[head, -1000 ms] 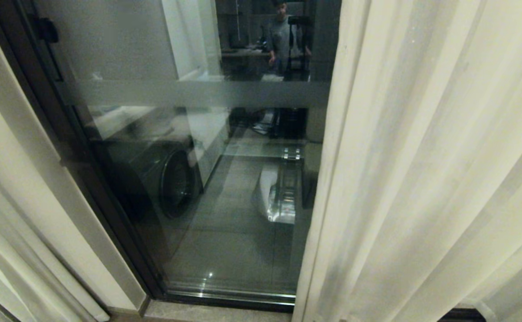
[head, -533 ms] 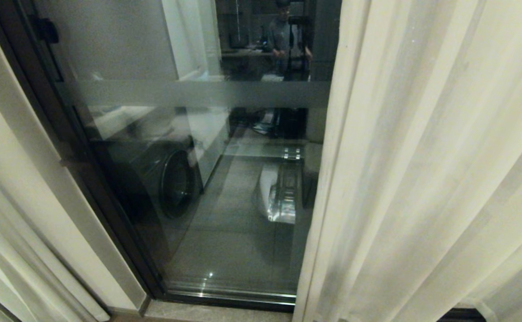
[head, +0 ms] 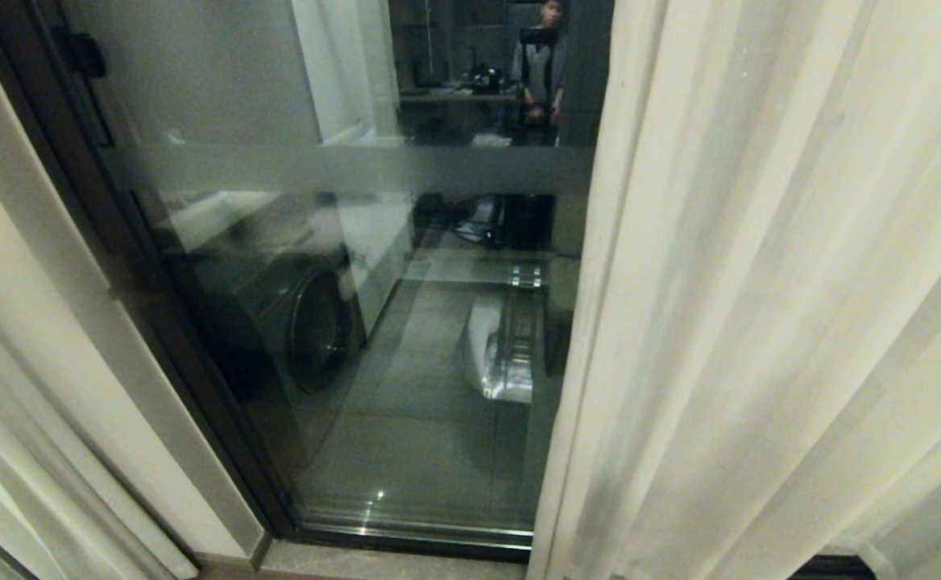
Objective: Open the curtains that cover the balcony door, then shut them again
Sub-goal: Pull the inner curtains open on both sides
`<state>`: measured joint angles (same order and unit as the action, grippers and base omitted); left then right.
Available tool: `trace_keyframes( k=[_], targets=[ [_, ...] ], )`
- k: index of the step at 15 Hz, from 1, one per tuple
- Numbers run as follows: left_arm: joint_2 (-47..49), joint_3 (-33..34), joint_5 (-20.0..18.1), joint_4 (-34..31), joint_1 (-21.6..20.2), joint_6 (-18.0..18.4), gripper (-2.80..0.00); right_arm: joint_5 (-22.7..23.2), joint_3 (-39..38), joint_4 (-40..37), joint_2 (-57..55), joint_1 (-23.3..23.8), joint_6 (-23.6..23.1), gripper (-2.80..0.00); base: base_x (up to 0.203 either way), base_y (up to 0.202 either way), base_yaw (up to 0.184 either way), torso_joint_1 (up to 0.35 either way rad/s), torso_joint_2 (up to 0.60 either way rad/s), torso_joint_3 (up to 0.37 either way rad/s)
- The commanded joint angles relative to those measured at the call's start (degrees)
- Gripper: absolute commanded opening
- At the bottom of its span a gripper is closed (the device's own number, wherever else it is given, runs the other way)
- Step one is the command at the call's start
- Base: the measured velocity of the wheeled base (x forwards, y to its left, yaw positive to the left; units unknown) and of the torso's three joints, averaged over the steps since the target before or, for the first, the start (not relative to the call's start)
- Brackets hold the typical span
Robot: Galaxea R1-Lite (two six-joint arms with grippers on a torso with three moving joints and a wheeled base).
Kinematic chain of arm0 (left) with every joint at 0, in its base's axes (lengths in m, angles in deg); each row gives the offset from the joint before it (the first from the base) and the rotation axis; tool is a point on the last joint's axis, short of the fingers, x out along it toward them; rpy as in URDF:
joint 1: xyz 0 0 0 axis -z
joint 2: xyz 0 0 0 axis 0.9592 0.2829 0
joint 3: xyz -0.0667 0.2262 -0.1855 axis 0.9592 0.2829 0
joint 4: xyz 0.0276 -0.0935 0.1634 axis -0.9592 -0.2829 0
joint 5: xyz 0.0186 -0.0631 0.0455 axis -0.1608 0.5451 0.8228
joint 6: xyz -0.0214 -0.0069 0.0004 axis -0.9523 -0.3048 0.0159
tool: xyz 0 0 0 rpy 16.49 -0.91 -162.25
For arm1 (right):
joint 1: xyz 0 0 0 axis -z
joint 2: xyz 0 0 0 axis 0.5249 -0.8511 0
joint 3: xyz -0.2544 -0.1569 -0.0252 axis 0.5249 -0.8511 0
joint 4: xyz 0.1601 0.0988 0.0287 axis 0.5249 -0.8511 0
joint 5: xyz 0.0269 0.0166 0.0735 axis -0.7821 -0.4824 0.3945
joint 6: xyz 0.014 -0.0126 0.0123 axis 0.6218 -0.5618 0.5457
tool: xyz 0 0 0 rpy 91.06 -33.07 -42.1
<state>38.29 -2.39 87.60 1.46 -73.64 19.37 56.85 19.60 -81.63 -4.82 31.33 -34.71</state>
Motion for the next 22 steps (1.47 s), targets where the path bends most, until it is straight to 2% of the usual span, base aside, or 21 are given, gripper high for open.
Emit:
trace_keyframes(
  k=[1,5,9,13,16,18,20,22],
  targets=[
    [-0.1,0.0,0.01,0.06,-0.01,0.0,-2.8,0.06,-0.01,0.01,-0.09,-0.02,-0.01,-2.8,0.0,0.0,0.0,0.0,0.0,0.0],
    [-0.09,0.0,0.01,0.0,-0.01,0.0,-2.8,0.06,-0.01,0.01,-0.09,-0.02,-0.33,-2.8,0.0,0.0,0.0,0.0,0.0,0.0],
    [-0.08,0.0,0.01,0.05,-0.01,0.0,-2.8,0.08,-0.01,0.09,-1.12,-0.03,-2.71,-2.8,0.0,0.0,0.0,0.0,0.0,0.0],
    [-0.1,0.0,0.01,-0.02,-0.01,0.0,-2.8,1.1,0.75,3.61,-13.58,-1.41,-5.18,-2.8,0.0,0.0,0.0,0.0,0.0,0.0],
    [-0.03,0.0,0.01,0.06,-0.01,-0.03,-2.8,7.27,7.1,13.22,-28.06,-10.35,-5.39,-2.8,0.0,0.0,0.0,0.0,0.0,0.0],
    [-0.01,0.0,0.01,0.06,-0.01,-0.05,-2.8,12.67,14.94,18.62,-37.93,-16.8,-5.28,-2.8,0.0,0.0,0.0,0.0,0.0,0.0],
    [-0.01,0.0,0.01,0.06,-0.01,0.0,-2.8,18.77,23.3,21.12,-45.99,-20.43,-5.35,-2.8,0.0,0.0,0.0,0.0,0.0,0.0],
    [-0.09,0.0,0.01,0.06,-0.01,0.0,-2.8,21.37,30.85,22.15,-54.19,-21.86,-5.47,-2.8,0.0,0.0,0.0,0.0,0.0,0.0]
  ],
)
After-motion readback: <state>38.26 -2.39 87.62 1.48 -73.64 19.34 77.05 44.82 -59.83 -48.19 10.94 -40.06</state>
